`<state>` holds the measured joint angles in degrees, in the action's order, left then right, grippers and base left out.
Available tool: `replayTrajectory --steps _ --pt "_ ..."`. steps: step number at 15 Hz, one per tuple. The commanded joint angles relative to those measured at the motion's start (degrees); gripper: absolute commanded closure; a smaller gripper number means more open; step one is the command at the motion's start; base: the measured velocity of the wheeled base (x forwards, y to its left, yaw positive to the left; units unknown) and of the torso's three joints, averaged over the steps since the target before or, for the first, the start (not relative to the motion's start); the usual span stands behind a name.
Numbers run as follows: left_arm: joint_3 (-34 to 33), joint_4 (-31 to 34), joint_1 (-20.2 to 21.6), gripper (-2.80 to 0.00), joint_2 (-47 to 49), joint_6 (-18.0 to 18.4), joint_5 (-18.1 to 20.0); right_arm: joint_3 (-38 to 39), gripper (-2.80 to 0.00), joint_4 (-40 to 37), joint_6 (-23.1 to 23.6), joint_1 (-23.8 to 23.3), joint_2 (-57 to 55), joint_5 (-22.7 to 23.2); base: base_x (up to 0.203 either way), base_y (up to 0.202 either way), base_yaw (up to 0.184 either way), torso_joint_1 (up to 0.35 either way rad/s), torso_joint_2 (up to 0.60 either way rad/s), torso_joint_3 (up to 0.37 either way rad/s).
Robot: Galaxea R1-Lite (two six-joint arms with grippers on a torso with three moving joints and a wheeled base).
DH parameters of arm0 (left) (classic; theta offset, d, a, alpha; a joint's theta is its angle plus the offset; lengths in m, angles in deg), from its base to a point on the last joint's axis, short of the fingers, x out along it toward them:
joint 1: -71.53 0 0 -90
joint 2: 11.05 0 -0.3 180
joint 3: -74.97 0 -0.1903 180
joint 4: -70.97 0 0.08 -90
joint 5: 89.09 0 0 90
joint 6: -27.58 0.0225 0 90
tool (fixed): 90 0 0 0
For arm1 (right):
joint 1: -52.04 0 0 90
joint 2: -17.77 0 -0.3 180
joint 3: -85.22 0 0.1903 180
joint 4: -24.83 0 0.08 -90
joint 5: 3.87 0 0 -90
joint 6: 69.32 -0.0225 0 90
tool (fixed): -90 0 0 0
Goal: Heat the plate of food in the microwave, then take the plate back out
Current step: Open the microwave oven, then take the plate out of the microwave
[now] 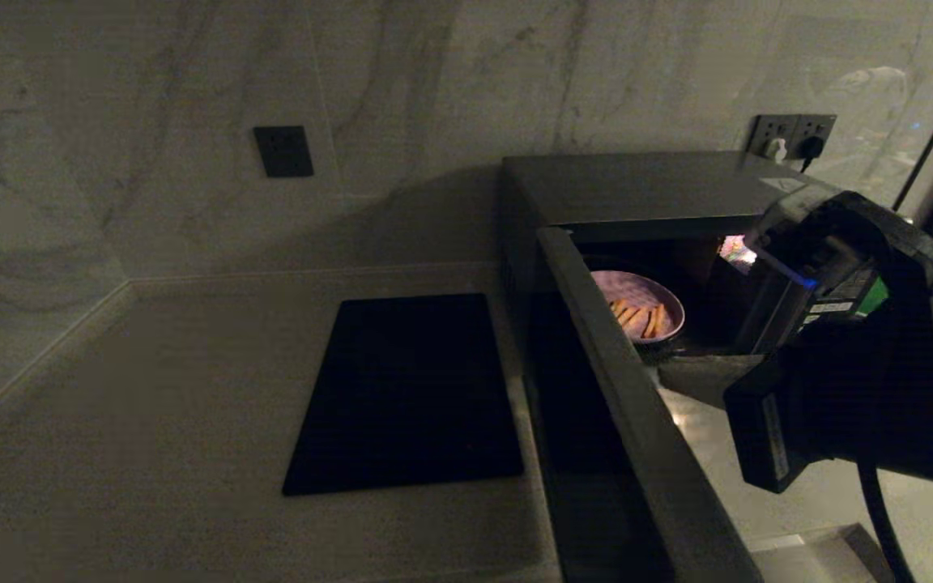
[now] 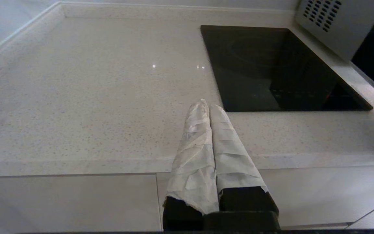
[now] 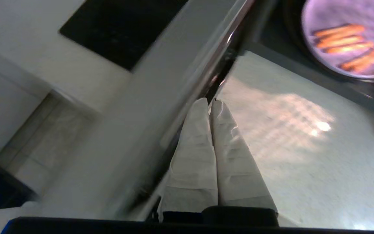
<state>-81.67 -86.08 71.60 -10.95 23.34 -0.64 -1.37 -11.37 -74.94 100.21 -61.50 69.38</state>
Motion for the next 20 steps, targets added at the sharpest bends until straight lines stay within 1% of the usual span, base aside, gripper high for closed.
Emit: replayTrajectory --steps 1,12,13,14,15,16,18,20 --pt "0.00 -0.02 0.01 0.00 -0.01 -0.06 -0.03 -0.67 0.00 0.16 -0.01 1.65 -2.02 -0.13 0.000 0.000 0.000 0.000 0.00 0.000" --pt "0.00 -0.02 -0.06 0.00 -0.01 -0.06 -0.06 1.30 0.00 1.11 0.00 1.57 -2.07 -0.30 0.000 0.000 0.000 0.000 0.00 0.000" --pt "0.00 -0.02 0.01 0.00 -0.01 -0.06 -0.03 1.75 0.00 1.28 -0.51 1.49 -2.03 -0.30 0.000 0.000 0.000 0.000 0.00 0.000" --pt "0.00 -0.02 0.01 0.00 -0.01 -0.06 -0.03 1.69 0.00 1.43 -2.64 1.50 -2.03 -0.37 0.000 0.000 0.000 0.000 0.00 0.000" --pt "0.00 -0.02 0.01 0.00 -0.01 -0.06 -0.03 1.52 0.00 1.50 -3.73 1.37 -2.03 -0.55 0.000 0.000 0.000 0.000 0.00 0.000" --pt "0.00 -0.02 0.01 0.00 -0.01 -0.06 -0.03 1.52 0.00 1.50 -4.33 0.79 -1.91 -0.57 0.000 0.000 0.000 0.000 0.00 0.000" --pt "0.00 -0.02 0.01 0.00 -0.01 -0.06 -0.11 1.15 0.00 1.50 -6.34 -1.83 -1.09 -0.77 0.000 0.000 0.000 0.000 0.00 0.000" --pt "0.00 -0.02 -0.07 0.00 -0.01 -0.06 -0.03 0.97 0.00 1.44 -7.69 -7.23 -0.01 -1.51 0.000 0.000 0.000 0.000 0.00 0.000"
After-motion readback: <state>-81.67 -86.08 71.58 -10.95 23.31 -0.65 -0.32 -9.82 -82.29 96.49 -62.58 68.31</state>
